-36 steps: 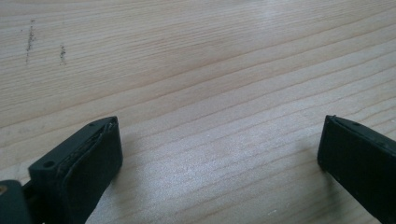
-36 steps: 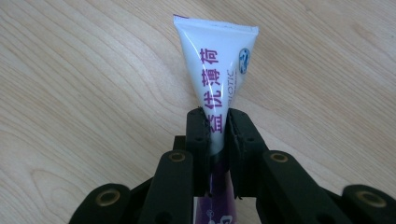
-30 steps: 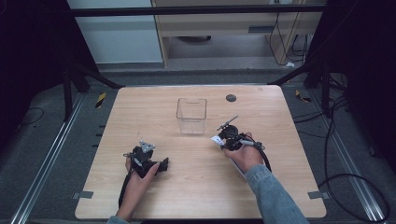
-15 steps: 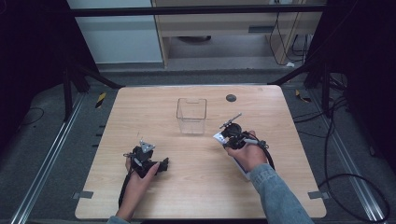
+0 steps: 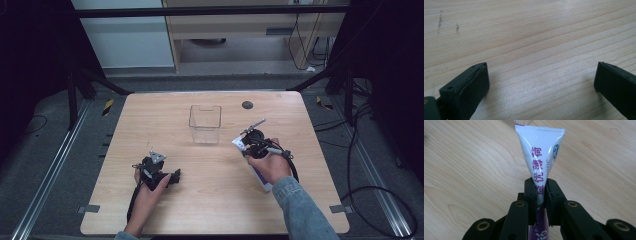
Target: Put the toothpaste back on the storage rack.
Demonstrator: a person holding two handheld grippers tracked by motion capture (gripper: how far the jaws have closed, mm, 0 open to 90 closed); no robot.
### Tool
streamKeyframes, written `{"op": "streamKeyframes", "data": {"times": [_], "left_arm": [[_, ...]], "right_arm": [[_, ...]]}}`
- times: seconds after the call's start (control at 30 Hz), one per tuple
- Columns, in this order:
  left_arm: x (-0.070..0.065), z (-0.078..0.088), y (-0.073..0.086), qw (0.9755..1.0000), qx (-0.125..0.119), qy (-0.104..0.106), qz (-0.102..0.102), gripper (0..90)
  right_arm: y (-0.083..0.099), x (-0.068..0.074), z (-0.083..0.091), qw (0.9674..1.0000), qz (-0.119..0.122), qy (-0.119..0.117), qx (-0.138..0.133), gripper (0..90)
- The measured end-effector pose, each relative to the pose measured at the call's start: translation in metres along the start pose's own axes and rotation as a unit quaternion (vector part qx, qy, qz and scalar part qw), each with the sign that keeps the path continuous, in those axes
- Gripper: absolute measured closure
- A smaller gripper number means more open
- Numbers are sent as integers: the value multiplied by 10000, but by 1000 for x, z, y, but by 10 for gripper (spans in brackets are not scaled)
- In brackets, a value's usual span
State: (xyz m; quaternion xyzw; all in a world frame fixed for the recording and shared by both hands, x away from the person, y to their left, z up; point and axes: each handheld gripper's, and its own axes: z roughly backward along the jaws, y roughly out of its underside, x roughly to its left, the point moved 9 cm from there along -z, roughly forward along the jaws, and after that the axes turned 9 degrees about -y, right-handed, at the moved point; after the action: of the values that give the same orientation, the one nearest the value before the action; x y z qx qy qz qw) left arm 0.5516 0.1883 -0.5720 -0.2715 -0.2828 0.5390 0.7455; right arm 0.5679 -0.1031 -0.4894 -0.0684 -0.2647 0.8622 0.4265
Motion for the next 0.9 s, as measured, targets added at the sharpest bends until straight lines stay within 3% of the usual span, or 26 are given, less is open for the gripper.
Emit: {"op": "streamKeyframes", "data": {"times": [0.47,0.9], "left_arm": [[0,0,0,10000,-1,0,0,0],[0,0,0,10000,1,0,1,0]], "right_arm": [[-12,-3,24,9991,56,147,-401,813],[-25,-5,43,9956,142,401,-840,828]]}}
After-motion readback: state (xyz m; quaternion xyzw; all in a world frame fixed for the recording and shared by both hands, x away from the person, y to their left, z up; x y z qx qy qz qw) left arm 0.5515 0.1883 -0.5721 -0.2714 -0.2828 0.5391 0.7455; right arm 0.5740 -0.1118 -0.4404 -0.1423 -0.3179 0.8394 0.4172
